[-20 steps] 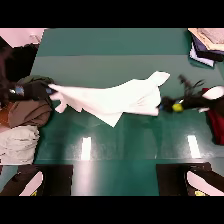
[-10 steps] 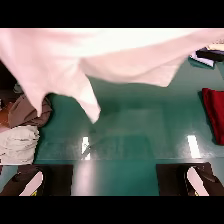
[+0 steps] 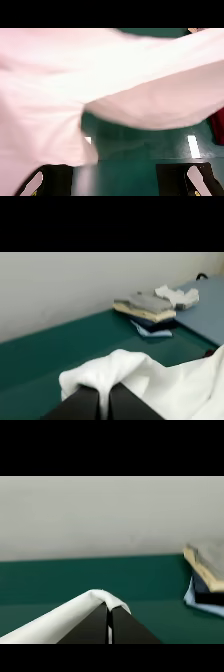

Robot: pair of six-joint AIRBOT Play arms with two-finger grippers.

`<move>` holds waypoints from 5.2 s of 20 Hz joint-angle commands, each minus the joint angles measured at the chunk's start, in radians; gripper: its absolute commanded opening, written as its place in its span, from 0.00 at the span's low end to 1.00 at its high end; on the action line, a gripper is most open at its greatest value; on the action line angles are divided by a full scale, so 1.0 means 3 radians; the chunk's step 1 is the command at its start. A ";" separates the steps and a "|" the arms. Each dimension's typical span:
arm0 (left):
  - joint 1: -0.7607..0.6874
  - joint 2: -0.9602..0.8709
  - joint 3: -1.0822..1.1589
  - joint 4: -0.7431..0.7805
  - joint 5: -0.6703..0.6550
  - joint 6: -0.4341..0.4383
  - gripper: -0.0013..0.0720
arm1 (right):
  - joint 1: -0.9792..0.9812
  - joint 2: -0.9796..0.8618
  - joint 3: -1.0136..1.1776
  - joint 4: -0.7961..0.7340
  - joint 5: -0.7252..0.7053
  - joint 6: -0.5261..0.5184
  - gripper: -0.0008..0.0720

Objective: Fold the shirts.

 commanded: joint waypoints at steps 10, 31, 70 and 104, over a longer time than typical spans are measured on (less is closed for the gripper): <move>0.0000 -0.1835 -0.2485 0.0061 0.0355 0.0403 0.06 | 0.1906 -0.1949 -0.1647 -0.1294 -0.0066 0.0206 0.03; -0.0805 -0.1371 -0.4194 -0.0009 0.1233 0.0231 0.93 | 0.1656 -0.1338 -0.1954 -0.1277 -0.0497 0.0158 0.60; -0.1064 -0.1306 -0.3156 0.0497 0.0671 0.0347 0.06 | 0.1648 -0.1123 -0.3733 -0.1397 0.0025 -0.0114 0.72; -0.1061 -0.0684 -0.0472 0.1025 0.0380 0.0083 0.06 | 0.1110 0.0247 -0.2063 -0.0240 -0.1208 -0.0390 0.03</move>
